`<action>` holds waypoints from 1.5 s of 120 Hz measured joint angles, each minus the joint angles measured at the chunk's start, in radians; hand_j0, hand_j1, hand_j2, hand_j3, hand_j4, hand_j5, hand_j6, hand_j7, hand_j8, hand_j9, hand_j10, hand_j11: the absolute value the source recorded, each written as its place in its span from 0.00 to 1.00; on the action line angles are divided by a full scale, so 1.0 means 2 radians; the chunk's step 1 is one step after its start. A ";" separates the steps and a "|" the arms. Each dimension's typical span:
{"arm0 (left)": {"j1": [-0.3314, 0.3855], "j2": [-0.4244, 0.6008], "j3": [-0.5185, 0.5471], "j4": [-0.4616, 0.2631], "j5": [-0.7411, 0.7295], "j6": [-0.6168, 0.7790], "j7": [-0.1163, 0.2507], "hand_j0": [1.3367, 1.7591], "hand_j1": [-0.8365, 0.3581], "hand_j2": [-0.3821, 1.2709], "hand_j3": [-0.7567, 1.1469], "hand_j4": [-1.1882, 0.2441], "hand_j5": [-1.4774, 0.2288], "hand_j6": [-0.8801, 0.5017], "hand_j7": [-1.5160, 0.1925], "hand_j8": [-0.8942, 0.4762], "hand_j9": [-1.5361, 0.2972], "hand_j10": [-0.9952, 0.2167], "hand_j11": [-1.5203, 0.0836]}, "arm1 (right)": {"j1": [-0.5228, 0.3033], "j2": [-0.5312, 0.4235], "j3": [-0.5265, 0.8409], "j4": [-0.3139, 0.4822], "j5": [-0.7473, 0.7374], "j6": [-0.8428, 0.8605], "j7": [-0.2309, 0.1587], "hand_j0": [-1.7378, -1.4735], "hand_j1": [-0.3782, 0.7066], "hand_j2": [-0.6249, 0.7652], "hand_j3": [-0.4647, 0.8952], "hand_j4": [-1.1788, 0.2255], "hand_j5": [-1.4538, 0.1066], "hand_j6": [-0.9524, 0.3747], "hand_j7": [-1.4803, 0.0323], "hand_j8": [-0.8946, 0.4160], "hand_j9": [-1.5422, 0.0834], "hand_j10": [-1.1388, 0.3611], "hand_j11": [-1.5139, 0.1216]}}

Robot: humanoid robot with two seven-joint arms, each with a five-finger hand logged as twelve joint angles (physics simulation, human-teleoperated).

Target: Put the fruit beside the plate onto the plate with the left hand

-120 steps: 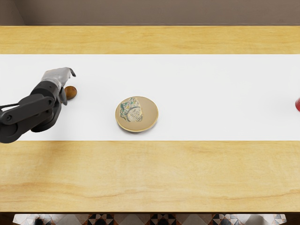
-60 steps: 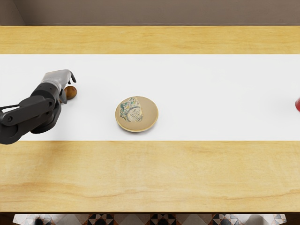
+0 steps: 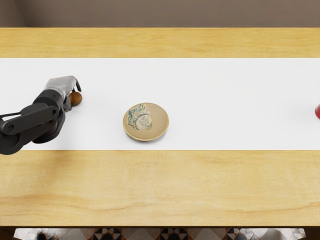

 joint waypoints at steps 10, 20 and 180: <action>0.000 0.000 0.001 0.000 -0.002 -0.001 0.000 0.76 0.50 0.30 0.40 0.48 0.49 0.29 0.51 0.29 0.48 0.41 0.54 | 0.000 0.000 0.000 0.000 0.000 0.000 0.000 0.30 0.03 0.45 0.34 0.84 0.93 0.72 0.98 0.68 0.95 0.76 0.93; 0.000 0.000 0.002 0.000 -0.003 -0.002 0.000 0.76 0.49 0.30 0.40 0.47 0.48 0.28 0.50 0.28 0.48 0.40 0.54 | 0.000 0.000 0.000 0.000 0.000 0.000 0.000 0.30 0.03 0.45 0.34 0.84 0.93 0.72 0.98 0.68 0.95 0.76 0.93; -0.070 0.003 0.021 0.000 -0.148 -0.022 0.000 0.76 0.43 0.50 0.40 0.35 0.38 0.24 0.39 0.16 0.38 0.29 0.42 | 0.000 0.000 0.000 0.000 0.000 0.000 0.000 0.30 0.03 0.45 0.34 0.84 0.93 0.72 0.98 0.68 0.95 0.76 0.93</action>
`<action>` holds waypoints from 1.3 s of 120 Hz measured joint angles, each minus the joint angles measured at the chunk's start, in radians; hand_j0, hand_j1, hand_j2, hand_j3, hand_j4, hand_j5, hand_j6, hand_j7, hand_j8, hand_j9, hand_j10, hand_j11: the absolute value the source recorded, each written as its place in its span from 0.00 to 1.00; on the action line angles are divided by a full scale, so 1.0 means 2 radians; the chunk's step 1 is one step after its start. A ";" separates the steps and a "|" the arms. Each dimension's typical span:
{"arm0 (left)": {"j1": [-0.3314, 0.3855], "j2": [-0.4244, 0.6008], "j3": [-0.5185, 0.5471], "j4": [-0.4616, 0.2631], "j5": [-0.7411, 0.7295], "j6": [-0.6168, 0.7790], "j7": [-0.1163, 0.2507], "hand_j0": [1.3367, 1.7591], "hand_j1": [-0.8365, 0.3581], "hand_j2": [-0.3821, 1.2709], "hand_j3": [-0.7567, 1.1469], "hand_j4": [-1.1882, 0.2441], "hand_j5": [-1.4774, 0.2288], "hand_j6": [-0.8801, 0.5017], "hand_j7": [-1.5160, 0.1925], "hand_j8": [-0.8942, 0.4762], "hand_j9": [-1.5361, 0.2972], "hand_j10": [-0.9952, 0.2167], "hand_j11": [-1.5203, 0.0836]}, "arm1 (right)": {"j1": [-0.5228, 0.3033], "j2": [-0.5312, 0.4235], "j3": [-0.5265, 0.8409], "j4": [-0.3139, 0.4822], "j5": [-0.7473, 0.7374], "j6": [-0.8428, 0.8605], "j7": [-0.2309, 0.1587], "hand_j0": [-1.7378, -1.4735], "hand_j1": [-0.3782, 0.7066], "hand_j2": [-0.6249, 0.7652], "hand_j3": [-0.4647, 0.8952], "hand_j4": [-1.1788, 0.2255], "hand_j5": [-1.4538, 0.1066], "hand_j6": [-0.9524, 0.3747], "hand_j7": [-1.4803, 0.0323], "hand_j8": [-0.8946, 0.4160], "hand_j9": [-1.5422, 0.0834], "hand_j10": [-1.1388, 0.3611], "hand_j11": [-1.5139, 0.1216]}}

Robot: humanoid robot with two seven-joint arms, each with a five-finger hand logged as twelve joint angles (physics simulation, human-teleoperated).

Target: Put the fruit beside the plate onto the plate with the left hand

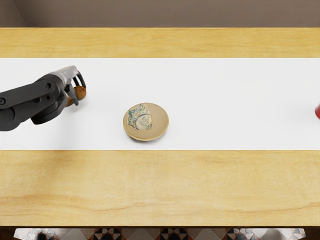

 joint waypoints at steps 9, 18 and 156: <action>-0.018 0.000 -0.001 0.000 -0.032 -0.020 0.000 0.76 0.43 0.50 0.40 0.35 0.37 0.23 0.39 0.16 0.38 0.29 0.42 | 0.000 0.000 0.000 0.000 0.000 0.000 0.000 0.30 0.03 0.45 0.34 0.84 0.93 0.72 0.98 0.68 0.95 0.76 0.93; -0.033 0.000 -0.002 0.000 -0.063 -0.043 0.000 0.76 0.42 0.51 0.40 0.35 0.37 0.24 0.39 0.16 0.38 0.28 0.42 | 0.000 0.000 0.000 0.000 0.000 0.000 0.000 0.30 0.03 0.45 0.34 0.84 0.93 0.72 0.98 0.68 0.95 0.76 0.93; -0.064 -0.110 -0.028 -0.002 -0.154 -0.153 0.000 0.76 0.61 0.37 0.40 0.52 0.54 0.37 0.56 0.34 0.53 0.49 0.50 | 0.000 0.000 0.000 0.000 0.000 0.000 0.000 0.30 0.03 0.45 0.34 0.84 0.93 0.72 0.98 0.68 0.95 0.76 0.93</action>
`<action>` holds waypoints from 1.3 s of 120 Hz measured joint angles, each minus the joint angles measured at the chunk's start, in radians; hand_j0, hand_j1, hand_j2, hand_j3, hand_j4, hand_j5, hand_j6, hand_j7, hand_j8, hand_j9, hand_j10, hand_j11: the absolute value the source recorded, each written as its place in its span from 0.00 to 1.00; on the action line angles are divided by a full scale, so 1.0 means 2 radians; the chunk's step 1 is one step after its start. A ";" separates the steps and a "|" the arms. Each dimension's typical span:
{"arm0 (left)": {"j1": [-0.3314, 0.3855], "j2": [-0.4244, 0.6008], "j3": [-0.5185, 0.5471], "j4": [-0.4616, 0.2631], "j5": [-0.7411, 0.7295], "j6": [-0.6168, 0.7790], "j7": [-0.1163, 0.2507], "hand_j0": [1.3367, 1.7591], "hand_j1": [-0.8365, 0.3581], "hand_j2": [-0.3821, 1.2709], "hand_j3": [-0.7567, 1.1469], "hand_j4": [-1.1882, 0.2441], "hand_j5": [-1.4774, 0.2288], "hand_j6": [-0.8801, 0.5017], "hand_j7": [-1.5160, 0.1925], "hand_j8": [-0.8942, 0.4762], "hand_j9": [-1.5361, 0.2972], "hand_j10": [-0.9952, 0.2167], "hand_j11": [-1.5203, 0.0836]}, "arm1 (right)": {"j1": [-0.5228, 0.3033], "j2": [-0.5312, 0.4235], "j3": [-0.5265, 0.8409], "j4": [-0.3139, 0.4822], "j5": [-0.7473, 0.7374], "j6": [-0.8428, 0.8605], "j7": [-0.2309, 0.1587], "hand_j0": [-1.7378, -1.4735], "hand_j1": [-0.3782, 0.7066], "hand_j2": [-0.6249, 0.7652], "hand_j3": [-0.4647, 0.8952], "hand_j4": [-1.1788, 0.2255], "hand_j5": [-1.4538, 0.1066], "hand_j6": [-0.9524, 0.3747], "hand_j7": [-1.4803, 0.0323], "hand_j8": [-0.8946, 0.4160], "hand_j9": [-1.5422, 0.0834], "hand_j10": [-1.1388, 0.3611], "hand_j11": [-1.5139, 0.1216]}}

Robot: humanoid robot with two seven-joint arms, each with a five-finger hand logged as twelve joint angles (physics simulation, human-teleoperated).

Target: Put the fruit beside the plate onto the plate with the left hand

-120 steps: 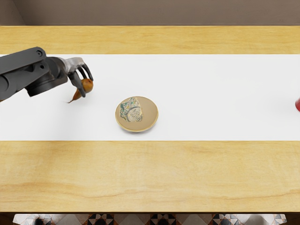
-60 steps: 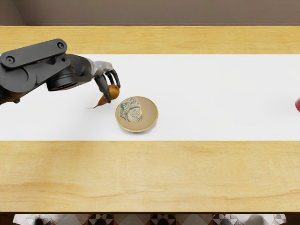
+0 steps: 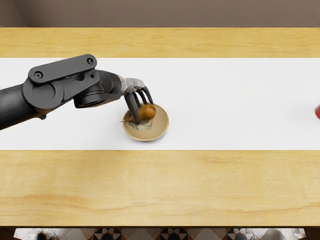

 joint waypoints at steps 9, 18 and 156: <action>0.000 0.005 -0.025 0.000 -0.014 0.000 0.000 0.76 0.71 0.33 0.40 0.61 0.63 0.44 0.65 0.43 0.62 0.58 0.62 | 0.000 0.000 0.000 0.000 0.000 0.000 0.000 0.30 0.03 0.45 0.34 0.84 0.93 0.72 0.98 0.68 0.95 0.76 0.93; -0.001 0.015 -0.049 0.000 -0.035 0.000 0.000 0.76 0.78 0.30 0.40 0.67 0.69 0.49 0.71 0.49 0.67 0.64 0.71 | 0.000 0.000 0.000 0.000 0.000 0.000 0.000 0.30 0.03 0.45 0.34 0.84 0.93 0.72 0.98 0.68 0.95 0.76 0.93; 0.118 0.365 -0.160 0.024 -0.357 -0.221 -0.001 0.76 0.97 0.23 0.40 0.81 0.85 0.62 0.87 0.64 0.82 0.80 0.93 | 0.001 0.000 0.000 0.000 0.000 0.000 0.000 0.30 0.03 0.45 0.34 0.84 0.93 0.72 0.98 0.68 0.95 0.76 0.93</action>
